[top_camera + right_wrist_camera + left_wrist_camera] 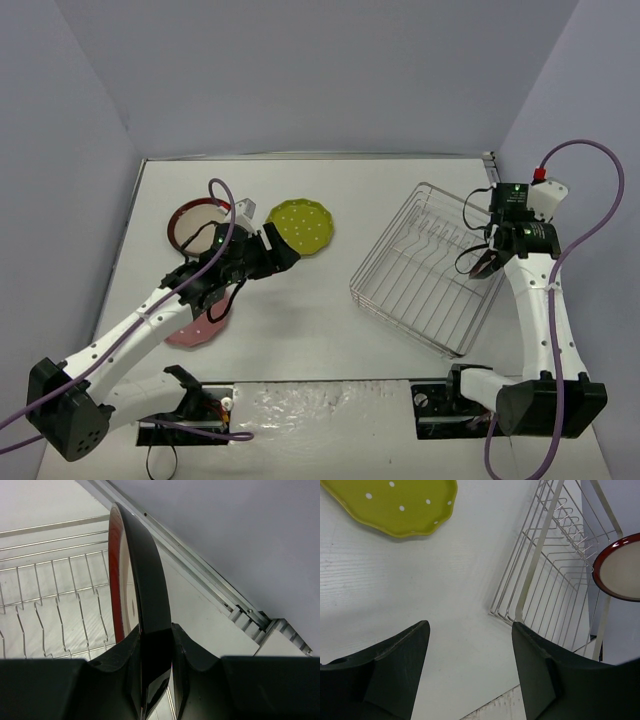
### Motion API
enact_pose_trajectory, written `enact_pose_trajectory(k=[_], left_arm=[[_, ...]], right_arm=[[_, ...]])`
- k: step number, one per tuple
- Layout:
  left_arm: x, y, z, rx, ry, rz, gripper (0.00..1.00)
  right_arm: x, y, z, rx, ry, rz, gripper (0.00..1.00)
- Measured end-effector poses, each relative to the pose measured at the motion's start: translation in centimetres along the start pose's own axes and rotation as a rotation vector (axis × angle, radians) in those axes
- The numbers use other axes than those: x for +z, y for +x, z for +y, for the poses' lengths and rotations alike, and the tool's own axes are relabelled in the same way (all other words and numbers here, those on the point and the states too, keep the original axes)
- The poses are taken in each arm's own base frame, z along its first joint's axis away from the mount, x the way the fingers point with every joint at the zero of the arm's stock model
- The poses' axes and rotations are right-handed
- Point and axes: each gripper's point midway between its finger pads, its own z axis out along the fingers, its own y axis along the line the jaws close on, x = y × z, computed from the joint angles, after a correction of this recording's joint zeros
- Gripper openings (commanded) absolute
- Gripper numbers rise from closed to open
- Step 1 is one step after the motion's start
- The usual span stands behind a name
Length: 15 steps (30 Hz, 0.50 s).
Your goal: Load the plates into the dish rack
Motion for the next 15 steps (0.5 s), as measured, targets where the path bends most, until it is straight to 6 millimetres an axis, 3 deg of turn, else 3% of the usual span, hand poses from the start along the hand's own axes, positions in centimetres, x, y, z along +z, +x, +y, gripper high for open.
enact_pose_trajectory(k=[15], left_arm=[[0.5, 0.0, -0.2, -0.005, 0.008, 0.003, 0.62]], right_arm=[[1.0, 1.0, 1.3, -0.036, -0.071, 0.065, 0.00]])
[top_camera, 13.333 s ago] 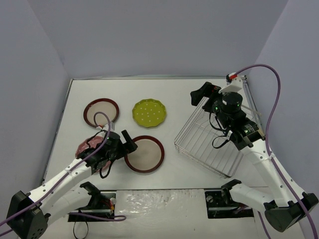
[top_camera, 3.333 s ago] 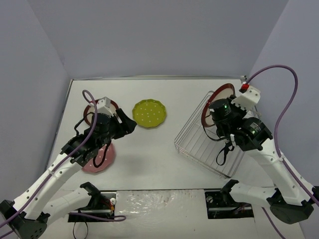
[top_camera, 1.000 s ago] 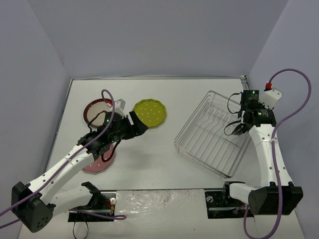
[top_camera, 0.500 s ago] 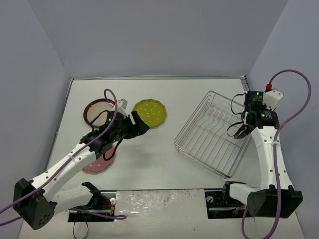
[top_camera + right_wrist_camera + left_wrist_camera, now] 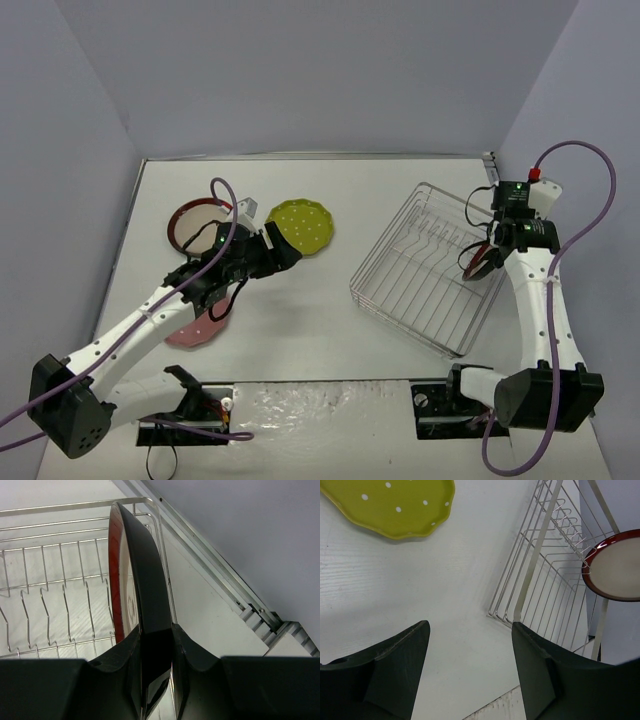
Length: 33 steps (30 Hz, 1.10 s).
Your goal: Load the plates into the dish rack
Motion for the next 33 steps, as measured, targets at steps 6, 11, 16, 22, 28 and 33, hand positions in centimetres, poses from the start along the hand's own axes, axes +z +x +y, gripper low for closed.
enact_pose_trajectory(k=[6, 11, 16, 22, 28, 33], left_arm=[[0.2, 0.1, -0.1, -0.003, 0.005, 0.004, 0.62], [0.5, 0.2, -0.1, -0.006, 0.007, 0.012, 0.62], [0.5, 0.1, -0.2, -0.010, 0.011, 0.009, 0.62], [0.6, 0.1, -0.3, -0.018, 0.013, 0.007, 0.62], [0.6, 0.0, -0.4, -0.022, 0.016, 0.005, 0.62], [0.6, 0.0, -0.4, -0.022, 0.016, 0.005, 0.62]], right_arm=[[0.4, 0.7, 0.2, -0.016, -0.018, 0.034, 0.00], [0.9, 1.5, 0.7, -0.032, -0.032, 0.072, 0.00], [1.7, 2.5, 1.3, -0.053, -0.037, 0.117, 0.00], [2.4, 3.2, 1.7, -0.066, -0.040, 0.147, 0.00], [2.9, 3.2, 1.7, -0.056, -0.034, 0.151, 0.03], [3.3, 3.1, 1.9, -0.052, -0.035, 0.151, 0.26]])
